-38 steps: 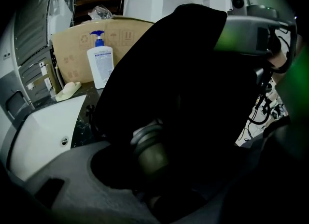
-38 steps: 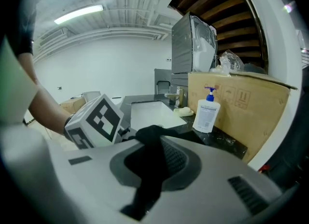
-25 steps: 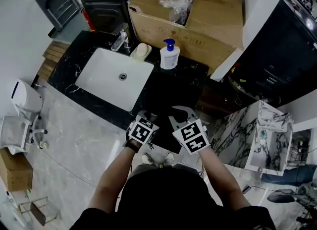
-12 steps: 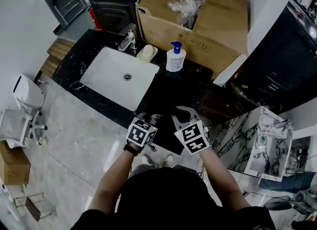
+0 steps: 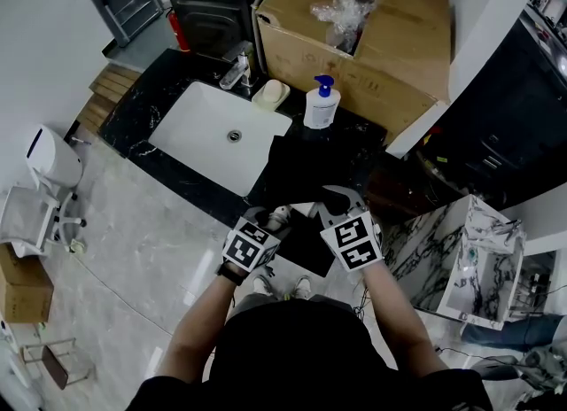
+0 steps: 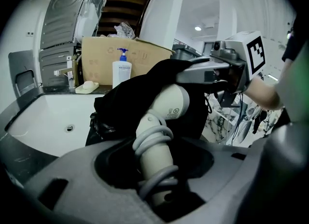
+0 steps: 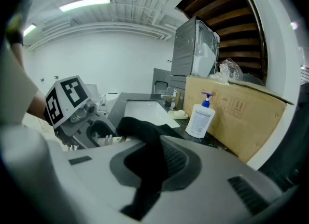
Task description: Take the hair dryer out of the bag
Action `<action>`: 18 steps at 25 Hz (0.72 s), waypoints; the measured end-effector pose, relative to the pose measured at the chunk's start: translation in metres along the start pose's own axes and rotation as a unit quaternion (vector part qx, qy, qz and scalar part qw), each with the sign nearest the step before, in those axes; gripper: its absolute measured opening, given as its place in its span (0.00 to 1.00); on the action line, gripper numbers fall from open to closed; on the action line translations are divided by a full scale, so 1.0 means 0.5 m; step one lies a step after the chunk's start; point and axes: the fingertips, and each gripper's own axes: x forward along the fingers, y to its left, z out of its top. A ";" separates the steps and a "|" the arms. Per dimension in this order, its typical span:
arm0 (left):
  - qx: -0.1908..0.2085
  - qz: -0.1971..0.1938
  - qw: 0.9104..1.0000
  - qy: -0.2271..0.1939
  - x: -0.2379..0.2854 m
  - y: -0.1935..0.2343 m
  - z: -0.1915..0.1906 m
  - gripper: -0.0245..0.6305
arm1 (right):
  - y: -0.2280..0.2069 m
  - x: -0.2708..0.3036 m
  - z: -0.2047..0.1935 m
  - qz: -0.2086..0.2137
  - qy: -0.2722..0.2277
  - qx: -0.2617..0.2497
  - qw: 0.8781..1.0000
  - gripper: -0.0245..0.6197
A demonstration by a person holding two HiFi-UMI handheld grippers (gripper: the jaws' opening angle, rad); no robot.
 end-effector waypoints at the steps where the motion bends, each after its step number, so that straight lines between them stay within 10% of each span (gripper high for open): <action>1: 0.003 -0.002 1.000 -0.001 -0.005 -0.003 -0.004 0.38 | -0.001 -0.001 0.000 0.000 0.001 0.001 1.000 0.09; 18: 0.080 -0.045 0.995 -0.028 -0.080 -0.094 -0.034 0.38 | 0.009 0.003 0.005 0.013 -0.002 0.000 1.000 0.09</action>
